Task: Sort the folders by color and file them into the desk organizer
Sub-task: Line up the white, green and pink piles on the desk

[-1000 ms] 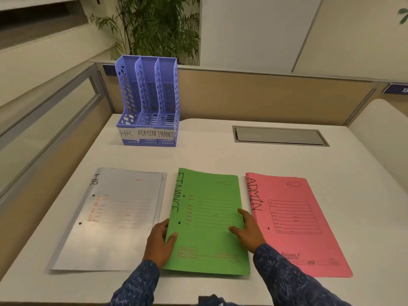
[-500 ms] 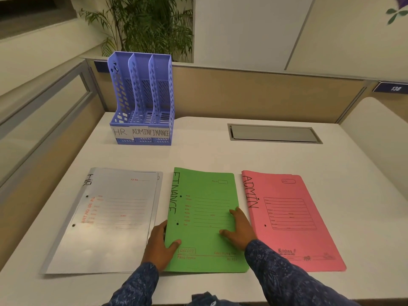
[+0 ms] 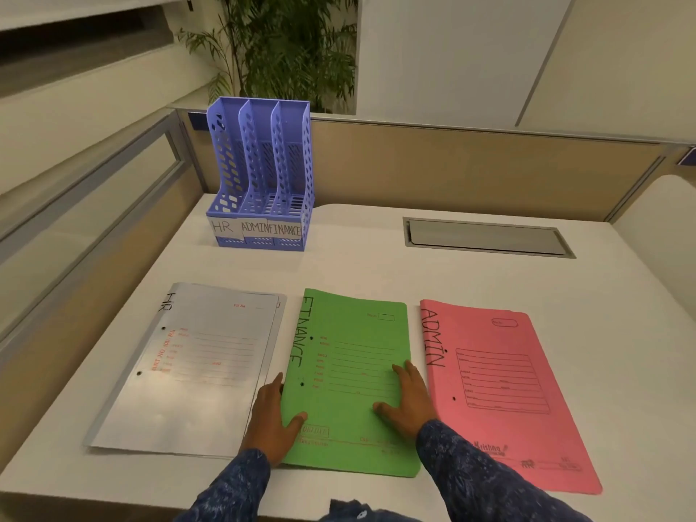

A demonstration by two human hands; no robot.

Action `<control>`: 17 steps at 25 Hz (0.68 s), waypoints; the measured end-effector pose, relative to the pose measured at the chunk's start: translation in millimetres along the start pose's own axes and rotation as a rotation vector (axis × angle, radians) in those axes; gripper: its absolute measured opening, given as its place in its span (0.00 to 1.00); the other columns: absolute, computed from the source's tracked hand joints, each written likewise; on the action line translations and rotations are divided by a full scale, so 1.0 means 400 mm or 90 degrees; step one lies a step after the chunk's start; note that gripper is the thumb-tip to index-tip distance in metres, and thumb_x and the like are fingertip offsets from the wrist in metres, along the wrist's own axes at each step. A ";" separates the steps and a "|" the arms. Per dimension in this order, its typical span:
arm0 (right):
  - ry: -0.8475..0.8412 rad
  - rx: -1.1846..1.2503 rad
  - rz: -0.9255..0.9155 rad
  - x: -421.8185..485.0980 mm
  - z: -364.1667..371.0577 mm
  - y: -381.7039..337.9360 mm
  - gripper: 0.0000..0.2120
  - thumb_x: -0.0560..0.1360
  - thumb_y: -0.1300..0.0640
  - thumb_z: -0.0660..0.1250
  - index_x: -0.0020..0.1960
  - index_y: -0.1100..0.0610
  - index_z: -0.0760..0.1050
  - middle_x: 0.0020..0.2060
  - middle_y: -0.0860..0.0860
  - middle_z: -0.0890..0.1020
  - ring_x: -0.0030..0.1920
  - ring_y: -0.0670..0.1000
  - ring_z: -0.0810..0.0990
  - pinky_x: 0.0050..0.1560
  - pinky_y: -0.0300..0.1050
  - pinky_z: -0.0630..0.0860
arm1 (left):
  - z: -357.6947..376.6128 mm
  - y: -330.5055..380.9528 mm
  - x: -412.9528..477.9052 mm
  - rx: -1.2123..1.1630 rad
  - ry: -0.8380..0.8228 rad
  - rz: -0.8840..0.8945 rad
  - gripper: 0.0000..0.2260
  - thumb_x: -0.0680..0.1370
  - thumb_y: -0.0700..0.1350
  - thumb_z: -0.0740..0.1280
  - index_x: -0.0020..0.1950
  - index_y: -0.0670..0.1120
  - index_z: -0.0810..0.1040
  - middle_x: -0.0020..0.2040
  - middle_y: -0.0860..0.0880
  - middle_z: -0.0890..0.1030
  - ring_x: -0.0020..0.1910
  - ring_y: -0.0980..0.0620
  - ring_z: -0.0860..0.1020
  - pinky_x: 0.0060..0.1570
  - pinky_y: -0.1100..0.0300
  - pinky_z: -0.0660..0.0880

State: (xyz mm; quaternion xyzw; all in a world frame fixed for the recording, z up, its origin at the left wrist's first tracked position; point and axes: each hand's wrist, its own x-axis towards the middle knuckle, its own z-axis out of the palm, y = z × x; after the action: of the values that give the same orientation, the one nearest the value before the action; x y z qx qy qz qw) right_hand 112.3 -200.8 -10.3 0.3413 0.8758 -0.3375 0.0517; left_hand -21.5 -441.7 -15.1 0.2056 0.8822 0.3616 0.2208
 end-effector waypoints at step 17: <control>-0.023 -0.063 -0.149 0.031 -0.045 -0.010 0.49 0.68 0.32 0.70 0.79 0.52 0.53 0.80 0.53 0.49 0.79 0.54 0.48 0.79 0.52 0.50 | -0.010 0.065 0.060 0.445 -0.028 0.118 0.48 0.69 0.76 0.56 0.80 0.51 0.47 0.81 0.50 0.43 0.80 0.50 0.45 0.77 0.47 0.44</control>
State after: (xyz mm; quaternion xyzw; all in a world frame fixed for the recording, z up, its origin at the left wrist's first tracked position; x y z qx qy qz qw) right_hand 102.6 -184.8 1.8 0.2274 0.9243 -0.3034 0.0445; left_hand -38.1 -414.3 0.9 0.3553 0.9253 0.0524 0.1222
